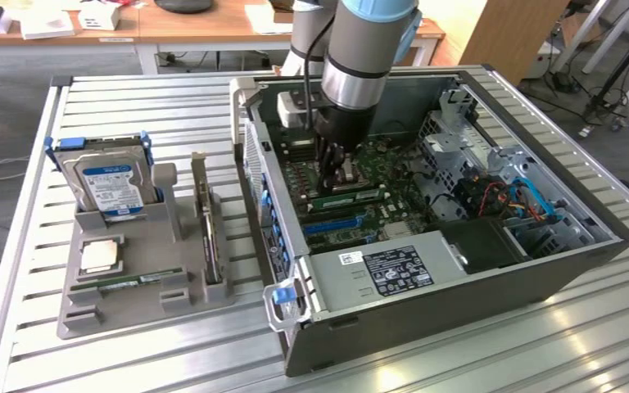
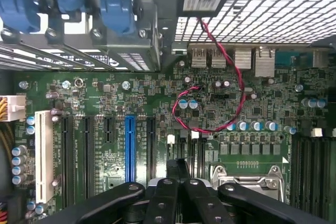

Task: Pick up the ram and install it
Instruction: 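Press down the ram until it locks into place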

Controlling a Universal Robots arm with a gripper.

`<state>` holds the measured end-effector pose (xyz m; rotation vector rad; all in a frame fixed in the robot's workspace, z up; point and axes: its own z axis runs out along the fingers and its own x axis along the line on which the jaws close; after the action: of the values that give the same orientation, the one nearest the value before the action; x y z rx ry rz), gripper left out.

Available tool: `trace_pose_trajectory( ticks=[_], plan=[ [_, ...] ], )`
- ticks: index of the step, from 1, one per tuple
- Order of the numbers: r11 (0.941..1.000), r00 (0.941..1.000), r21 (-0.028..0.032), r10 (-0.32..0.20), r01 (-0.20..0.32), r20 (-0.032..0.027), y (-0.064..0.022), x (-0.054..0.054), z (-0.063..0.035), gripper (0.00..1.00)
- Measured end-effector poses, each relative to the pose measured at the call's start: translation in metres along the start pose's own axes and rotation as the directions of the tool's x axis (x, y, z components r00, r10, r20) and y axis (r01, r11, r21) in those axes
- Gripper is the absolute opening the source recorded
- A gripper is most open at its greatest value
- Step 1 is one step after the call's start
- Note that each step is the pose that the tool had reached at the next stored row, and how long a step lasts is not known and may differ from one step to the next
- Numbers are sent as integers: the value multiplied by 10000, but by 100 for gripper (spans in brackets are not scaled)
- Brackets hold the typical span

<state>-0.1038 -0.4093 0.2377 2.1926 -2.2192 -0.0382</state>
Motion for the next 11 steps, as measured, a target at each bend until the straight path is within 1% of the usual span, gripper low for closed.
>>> trace_pose_trajectory(
  ticks=[7,11],
  plan=[
    [10000,10000,0,0,0,-2,2,0,-56,11],
    [10000,10000,1,0,0,1,2,0,-59,11]
  ],
)
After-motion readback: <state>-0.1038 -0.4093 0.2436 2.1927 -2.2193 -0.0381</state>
